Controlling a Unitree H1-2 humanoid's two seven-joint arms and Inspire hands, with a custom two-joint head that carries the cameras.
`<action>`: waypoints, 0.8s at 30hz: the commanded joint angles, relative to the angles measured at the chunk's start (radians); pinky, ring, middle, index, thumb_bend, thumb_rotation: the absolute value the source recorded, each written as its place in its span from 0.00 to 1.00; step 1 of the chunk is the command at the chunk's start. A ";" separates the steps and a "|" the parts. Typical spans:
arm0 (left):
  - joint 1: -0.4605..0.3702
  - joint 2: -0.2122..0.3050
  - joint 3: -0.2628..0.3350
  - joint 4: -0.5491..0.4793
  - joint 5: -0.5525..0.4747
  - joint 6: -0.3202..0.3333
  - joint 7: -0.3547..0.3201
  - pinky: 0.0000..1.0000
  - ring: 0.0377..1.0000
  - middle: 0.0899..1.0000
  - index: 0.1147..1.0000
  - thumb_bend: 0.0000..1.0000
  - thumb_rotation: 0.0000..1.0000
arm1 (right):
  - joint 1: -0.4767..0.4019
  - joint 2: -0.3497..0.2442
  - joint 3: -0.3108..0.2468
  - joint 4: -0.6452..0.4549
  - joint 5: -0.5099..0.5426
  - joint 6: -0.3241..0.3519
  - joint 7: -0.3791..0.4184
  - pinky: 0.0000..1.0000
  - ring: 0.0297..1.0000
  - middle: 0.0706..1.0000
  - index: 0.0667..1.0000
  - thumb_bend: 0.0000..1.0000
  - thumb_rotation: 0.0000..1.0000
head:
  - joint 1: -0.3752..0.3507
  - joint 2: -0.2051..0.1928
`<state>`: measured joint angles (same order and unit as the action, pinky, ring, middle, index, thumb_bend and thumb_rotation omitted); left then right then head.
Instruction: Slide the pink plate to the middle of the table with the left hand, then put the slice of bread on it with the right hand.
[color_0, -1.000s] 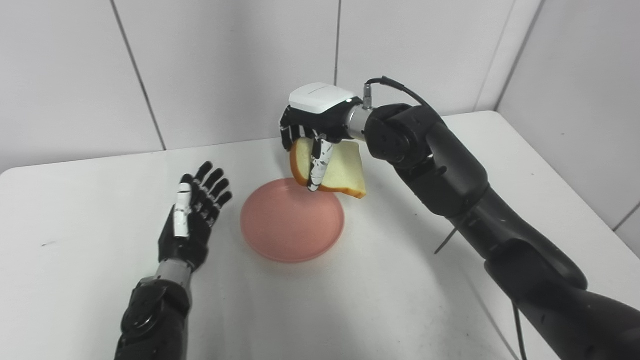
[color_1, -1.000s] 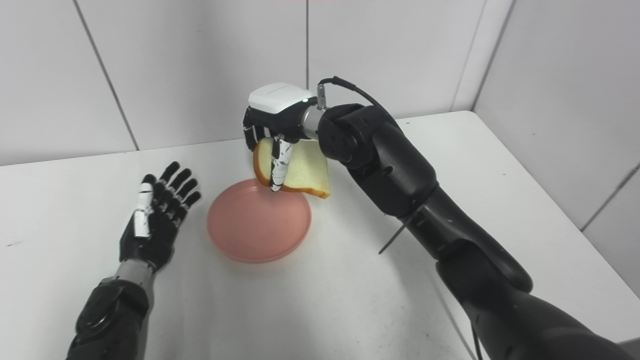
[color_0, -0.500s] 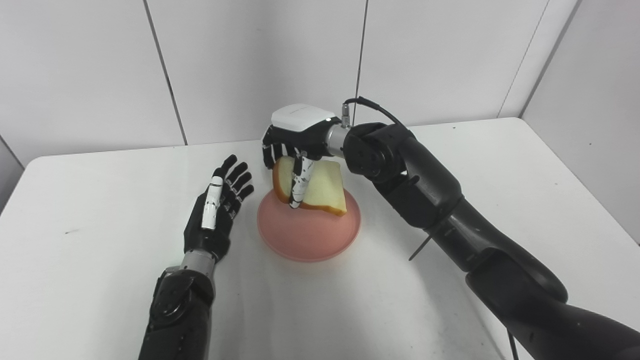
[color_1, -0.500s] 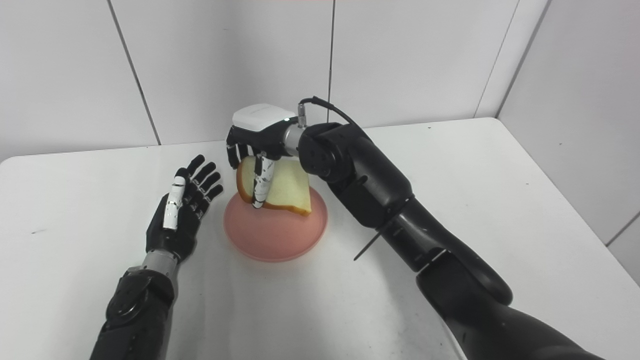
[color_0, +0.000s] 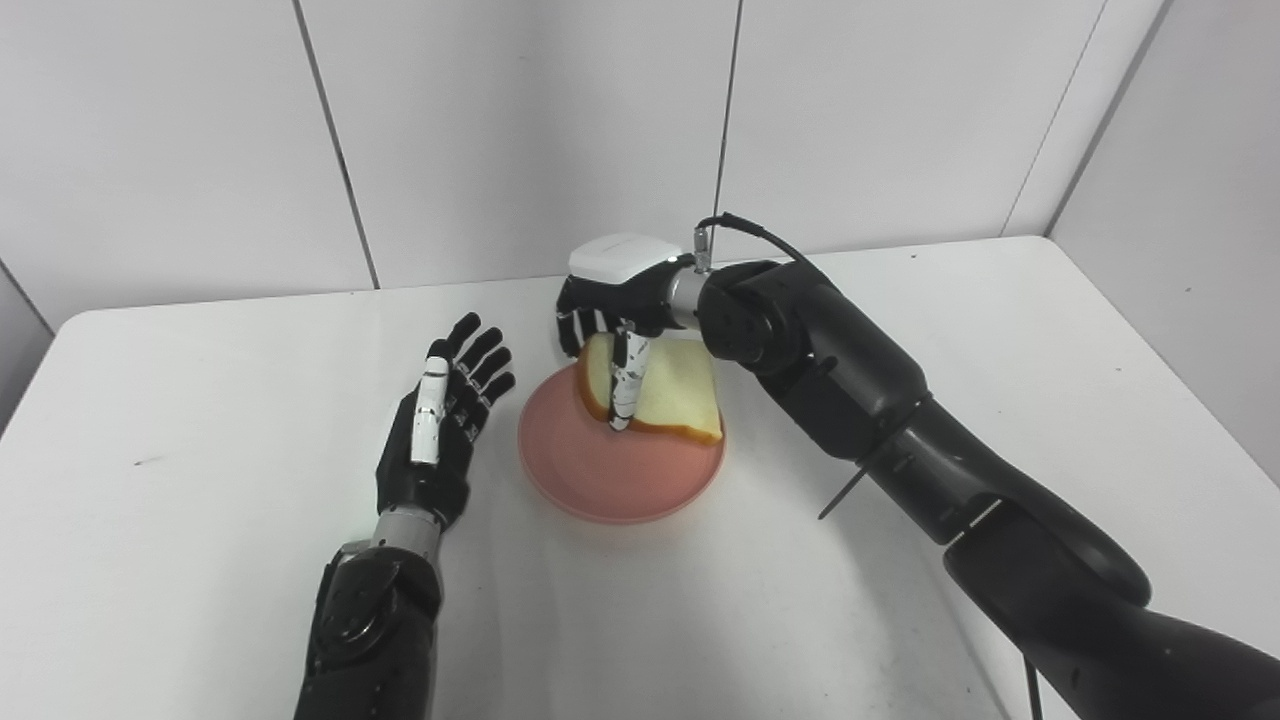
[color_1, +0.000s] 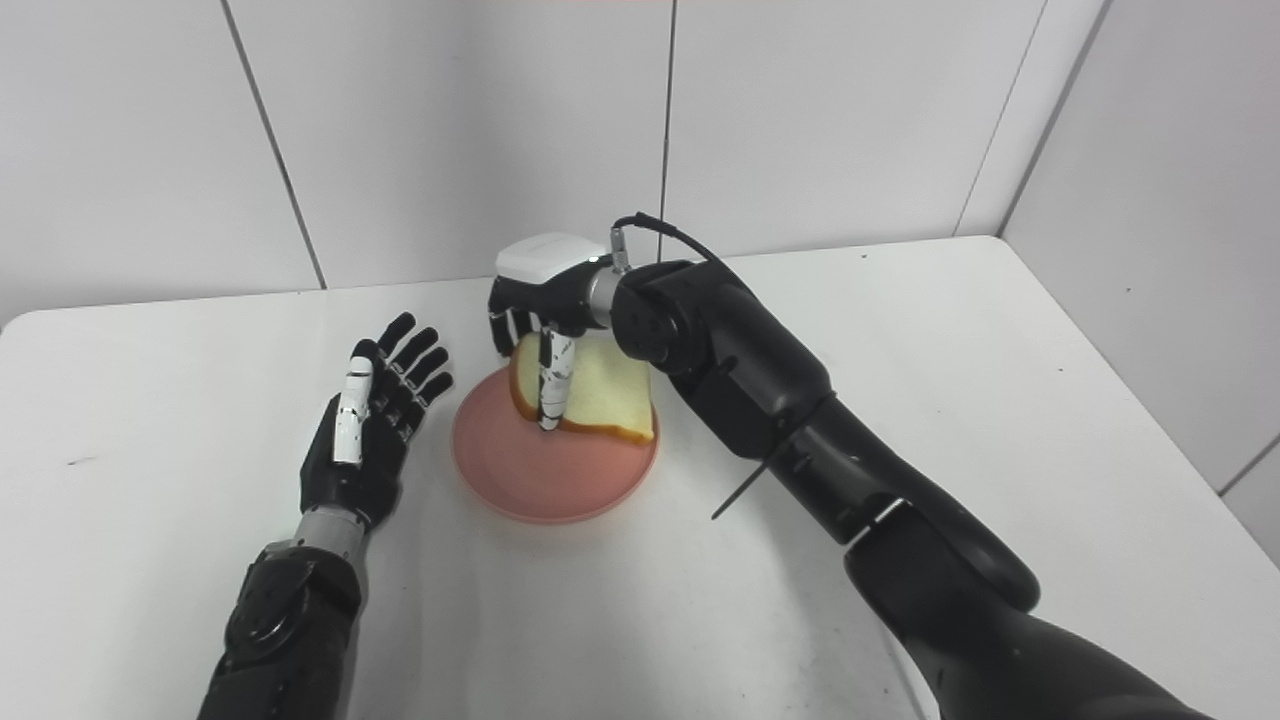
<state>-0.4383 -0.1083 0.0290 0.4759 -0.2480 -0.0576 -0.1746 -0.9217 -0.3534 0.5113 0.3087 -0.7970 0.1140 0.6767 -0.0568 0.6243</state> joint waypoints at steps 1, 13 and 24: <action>0.043 0.010 -0.002 0.040 0.010 0.089 0.013 0.87 0.88 0.87 0.86 0.48 0.88 | -0.052 -0.013 -0.007 -0.006 -0.008 -0.018 -0.032 0.35 0.36 0.46 0.51 0.51 0.00 | 0.000 0.001; 0.045 0.012 -0.006 0.018 0.009 0.119 0.017 0.88 0.89 0.88 0.88 0.53 0.86 | -0.003 0.006 0.018 0.020 0.005 -0.068 -0.098 0.50 0.44 0.51 0.41 0.52 0.00 | 0.002 0.012; 0.043 0.005 -0.005 0.021 0.015 0.113 0.026 0.86 0.88 0.86 0.85 0.47 0.89 | 0.035 0.038 0.033 -0.102 -0.003 -0.041 -0.050 0.45 0.42 0.50 0.43 0.52 0.00 | 0.004 0.014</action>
<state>-0.4366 -0.1041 0.0255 0.4548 -0.2470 -0.0198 -0.1715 -0.8463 -0.3221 0.5489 0.2434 -0.7982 0.0705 0.6244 -0.0537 0.6381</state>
